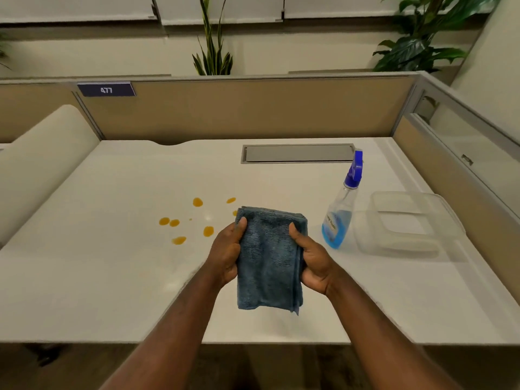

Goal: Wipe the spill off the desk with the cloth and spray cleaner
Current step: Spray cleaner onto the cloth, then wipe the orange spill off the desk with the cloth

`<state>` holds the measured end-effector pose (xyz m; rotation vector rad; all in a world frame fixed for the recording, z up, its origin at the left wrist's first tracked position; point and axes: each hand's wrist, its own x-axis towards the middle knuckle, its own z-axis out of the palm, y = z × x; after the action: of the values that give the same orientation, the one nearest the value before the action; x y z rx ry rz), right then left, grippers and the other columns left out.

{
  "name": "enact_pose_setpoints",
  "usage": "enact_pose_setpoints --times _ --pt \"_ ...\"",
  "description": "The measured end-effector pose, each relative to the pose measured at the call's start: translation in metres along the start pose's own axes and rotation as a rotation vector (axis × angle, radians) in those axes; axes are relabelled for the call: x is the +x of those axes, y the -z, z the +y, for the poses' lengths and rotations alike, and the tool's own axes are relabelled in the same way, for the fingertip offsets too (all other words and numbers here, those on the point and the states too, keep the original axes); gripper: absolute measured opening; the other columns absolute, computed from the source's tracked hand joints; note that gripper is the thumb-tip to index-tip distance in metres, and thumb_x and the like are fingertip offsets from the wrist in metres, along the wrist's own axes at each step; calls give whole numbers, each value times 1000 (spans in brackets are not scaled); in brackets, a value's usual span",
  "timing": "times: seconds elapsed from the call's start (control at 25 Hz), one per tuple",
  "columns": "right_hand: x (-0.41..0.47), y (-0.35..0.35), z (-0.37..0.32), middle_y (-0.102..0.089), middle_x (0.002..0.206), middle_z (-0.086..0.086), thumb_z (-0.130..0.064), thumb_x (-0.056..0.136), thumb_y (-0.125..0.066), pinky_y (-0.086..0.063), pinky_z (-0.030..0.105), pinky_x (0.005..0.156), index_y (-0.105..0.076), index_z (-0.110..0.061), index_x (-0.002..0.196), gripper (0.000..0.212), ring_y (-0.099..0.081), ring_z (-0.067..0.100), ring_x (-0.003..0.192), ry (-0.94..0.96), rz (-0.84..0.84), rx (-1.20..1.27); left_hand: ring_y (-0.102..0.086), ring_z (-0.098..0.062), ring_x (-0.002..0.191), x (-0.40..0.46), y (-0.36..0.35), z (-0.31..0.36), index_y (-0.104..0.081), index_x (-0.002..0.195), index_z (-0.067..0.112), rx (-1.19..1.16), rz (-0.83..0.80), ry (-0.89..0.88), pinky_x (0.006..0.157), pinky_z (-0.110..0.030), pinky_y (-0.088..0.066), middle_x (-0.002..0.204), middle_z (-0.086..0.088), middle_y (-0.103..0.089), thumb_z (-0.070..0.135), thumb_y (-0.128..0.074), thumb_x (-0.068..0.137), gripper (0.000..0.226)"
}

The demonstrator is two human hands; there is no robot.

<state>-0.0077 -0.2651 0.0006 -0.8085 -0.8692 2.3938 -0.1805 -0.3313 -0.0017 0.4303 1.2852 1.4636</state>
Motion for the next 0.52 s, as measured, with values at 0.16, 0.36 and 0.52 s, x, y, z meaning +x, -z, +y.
enact_pose_setpoints --times 0.16,0.36,0.52 --pt "-6 -9 -7 -73 113 10 -44 83 -63 -60 37 72 -74 -23 105 32 -71 26 100 219 211 -18 -67 -24 105 16 -8 3 -66 112 17 198 -45 -60 82 -39 -55 114 -5 -71 47 -49 96 38" --pt "13 -8 -12 -66 109 -5 -28 96 -56 -52 21 83 -58 -22 121 27 -64 11 102 609 757 -531 -60 -19 113 34 6 -4 -60 113 28 382 -7 -157 91 -39 -48 118 6 -65 41 -47 98 24" --pt "46 4 7 -62 113 -3 -25 94 -58 -48 27 94 -50 -17 130 37 -58 13 104 754 978 -1064 -63 -18 109 42 23 3 -65 104 31 347 -18 -201 92 -41 -48 116 6 -68 38 -47 99 20"
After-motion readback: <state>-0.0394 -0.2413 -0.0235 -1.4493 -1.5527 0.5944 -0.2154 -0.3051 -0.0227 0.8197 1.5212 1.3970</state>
